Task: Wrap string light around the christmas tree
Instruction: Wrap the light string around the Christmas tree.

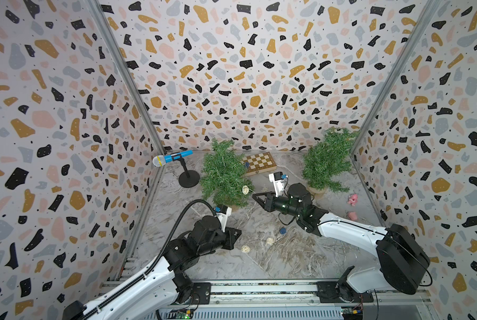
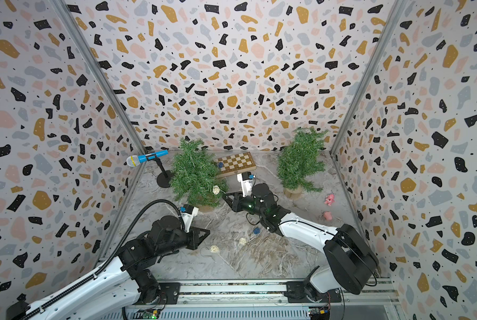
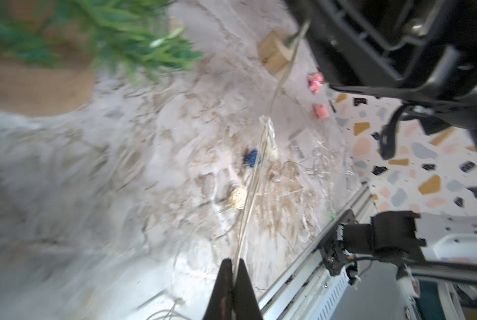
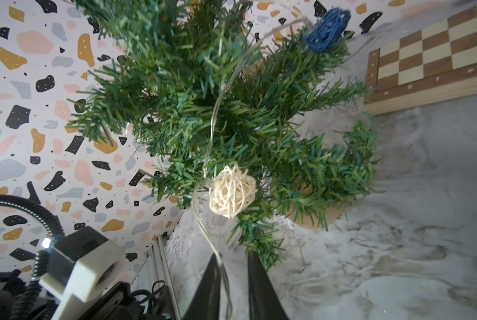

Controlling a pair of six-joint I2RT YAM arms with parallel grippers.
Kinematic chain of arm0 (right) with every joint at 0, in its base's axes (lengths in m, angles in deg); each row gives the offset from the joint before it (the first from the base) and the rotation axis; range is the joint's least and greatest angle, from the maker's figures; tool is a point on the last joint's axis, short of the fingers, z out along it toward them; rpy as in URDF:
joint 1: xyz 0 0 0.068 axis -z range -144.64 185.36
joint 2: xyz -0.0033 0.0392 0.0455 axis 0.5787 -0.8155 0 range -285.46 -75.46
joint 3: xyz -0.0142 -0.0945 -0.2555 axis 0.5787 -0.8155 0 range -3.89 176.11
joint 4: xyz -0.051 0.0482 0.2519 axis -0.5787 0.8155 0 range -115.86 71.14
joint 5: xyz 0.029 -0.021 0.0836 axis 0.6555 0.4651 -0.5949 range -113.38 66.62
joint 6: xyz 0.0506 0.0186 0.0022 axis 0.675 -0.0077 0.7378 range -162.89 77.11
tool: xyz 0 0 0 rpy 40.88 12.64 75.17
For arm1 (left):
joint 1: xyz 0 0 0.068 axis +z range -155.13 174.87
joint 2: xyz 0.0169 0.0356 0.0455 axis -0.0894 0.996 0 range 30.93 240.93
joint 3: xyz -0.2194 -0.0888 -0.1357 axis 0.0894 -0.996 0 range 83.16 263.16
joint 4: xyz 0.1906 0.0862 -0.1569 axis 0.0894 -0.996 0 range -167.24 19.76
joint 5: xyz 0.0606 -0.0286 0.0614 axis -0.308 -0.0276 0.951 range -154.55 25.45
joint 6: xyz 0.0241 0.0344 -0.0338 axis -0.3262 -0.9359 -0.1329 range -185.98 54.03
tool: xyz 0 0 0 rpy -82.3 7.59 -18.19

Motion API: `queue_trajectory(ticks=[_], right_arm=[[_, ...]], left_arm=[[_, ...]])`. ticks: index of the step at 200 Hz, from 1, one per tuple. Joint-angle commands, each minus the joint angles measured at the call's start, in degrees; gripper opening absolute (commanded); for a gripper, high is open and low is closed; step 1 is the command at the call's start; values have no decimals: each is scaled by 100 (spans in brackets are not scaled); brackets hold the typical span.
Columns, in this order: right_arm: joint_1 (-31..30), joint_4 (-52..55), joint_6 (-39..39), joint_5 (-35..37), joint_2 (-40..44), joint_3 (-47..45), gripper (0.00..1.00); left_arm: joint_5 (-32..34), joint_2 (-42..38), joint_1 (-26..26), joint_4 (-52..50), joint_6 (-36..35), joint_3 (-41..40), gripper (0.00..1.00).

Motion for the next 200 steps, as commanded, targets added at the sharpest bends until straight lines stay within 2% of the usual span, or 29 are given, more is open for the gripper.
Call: queue_trajectory(ticks=[1, 17, 37, 116, 174, 200], right_arm=[[9, 1, -119, -2, -106, 325, 30], [-11, 5, -130, -52, -159, 362, 34], [-9, 72, -205, 48, -101, 353, 38], [-5, 284, -463, 282, 59, 273, 43], [62, 318, -552, 340, 25, 227, 43], [71, 401, -610, 366, 50, 223, 43]], left_arm=[[1004, 7, 343, -1770, 508, 480, 0], [942, 248, 718, -2404, 427, 826, 0], [1174, 384, 1065, -2941, 168, 1239, 0], [1141, 374, 2639, -3520, -837, 2119, 0], [1738, 615, 3116, -3552, -1469, 2679, 0], [1473, 806, 3401, -3190, -1776, 2734, 0]])
